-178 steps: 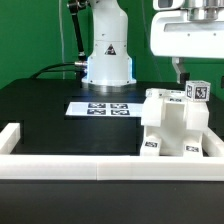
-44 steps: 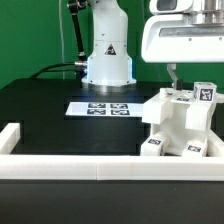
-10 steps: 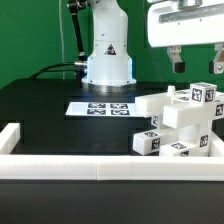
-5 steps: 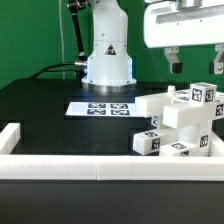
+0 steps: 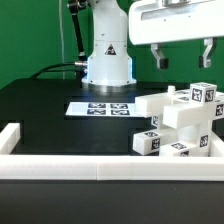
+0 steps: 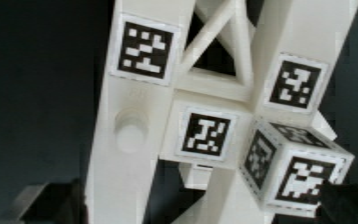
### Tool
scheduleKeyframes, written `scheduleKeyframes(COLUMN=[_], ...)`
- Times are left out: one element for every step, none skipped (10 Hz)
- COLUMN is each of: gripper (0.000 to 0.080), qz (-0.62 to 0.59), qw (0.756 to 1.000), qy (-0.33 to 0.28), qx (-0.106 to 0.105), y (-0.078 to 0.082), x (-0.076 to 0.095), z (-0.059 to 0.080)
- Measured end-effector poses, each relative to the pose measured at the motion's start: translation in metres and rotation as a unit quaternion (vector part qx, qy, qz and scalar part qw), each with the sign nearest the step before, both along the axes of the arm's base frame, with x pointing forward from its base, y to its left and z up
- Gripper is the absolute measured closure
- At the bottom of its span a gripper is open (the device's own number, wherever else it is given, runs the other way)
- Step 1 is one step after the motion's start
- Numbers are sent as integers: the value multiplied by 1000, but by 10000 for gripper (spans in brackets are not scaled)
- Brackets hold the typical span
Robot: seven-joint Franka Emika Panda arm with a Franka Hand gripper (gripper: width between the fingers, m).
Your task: Assemble chair
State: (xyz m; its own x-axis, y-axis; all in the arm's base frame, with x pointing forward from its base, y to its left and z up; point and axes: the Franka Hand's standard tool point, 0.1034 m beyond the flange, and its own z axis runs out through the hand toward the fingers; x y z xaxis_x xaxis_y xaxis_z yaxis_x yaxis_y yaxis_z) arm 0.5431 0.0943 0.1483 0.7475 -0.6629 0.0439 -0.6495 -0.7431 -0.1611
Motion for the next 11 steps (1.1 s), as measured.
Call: scheduleKeyframes(gripper=[151, 151, 151, 151, 151, 151, 151, 151, 151, 151, 151], qz=[9, 10, 92, 188, 250, 270, 302, 323, 370, 424, 440], qw=[1000, 1000, 995, 981, 967, 961, 952, 945, 927, 902, 894], qy=[-1, 0, -3, -6, -7, -8, -11, -12, -16, -24, -26], qx=[-1, -2, -24, -40, -48, -50, -54, -57, -63, -73, -74], y=[0, 0, 0, -3, -5, -5, -6, -6, -6, -7, -8], x=[0, -1, -4, -10, -13, -14, -14, -14, -14, -18, -28], z=[0, -1, -3, -6, -9, -9, -10, -10, -10, -12, -16])
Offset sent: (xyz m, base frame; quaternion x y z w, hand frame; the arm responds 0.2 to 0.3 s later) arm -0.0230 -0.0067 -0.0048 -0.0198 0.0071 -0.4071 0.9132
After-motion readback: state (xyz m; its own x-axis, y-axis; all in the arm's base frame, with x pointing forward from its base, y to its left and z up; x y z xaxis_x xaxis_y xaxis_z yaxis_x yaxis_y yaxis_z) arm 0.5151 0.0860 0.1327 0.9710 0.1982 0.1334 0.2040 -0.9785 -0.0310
